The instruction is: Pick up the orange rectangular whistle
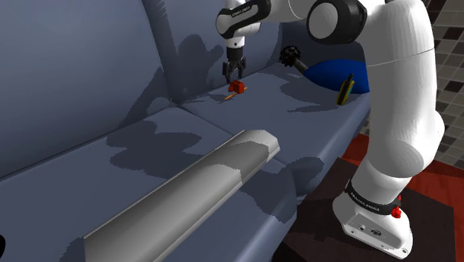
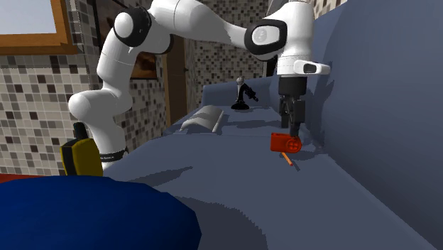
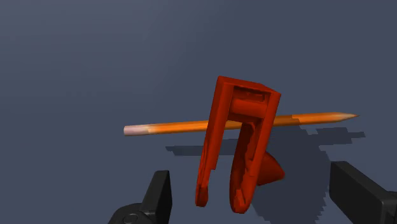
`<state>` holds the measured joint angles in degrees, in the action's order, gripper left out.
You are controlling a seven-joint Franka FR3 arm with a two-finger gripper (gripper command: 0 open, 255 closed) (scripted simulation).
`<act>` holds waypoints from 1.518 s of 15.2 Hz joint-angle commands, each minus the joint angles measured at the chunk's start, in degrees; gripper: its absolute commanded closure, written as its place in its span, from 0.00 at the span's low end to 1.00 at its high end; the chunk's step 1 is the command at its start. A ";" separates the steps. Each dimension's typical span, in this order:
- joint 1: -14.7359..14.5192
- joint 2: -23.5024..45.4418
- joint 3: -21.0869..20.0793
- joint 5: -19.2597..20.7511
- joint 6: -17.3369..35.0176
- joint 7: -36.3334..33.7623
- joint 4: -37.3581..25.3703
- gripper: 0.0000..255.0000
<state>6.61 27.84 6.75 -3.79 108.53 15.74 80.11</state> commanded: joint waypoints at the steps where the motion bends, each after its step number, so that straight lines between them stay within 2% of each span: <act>1: 0.01 1.03 -0.11 -0.15 0.88 0.06 -0.20 0.00; 6: -0.02 1.98 -0.19 -0.31 4.66 0.21 2.64 0.00; 8: -0.02 1.98 -0.19 -0.31 4.66 0.21 2.65 0.00; 9: -0.01 2.05 -0.20 -0.31 4.69 0.22 2.61 1.00; 18: -0.02 1.98 -0.20 -0.31 4.66 0.21 2.64 1.00; 23: 0.01 1.13 -0.12 -0.16 1.26 0.08 0.09 1.00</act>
<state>6.61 29.05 6.62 -3.98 110.56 15.83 80.88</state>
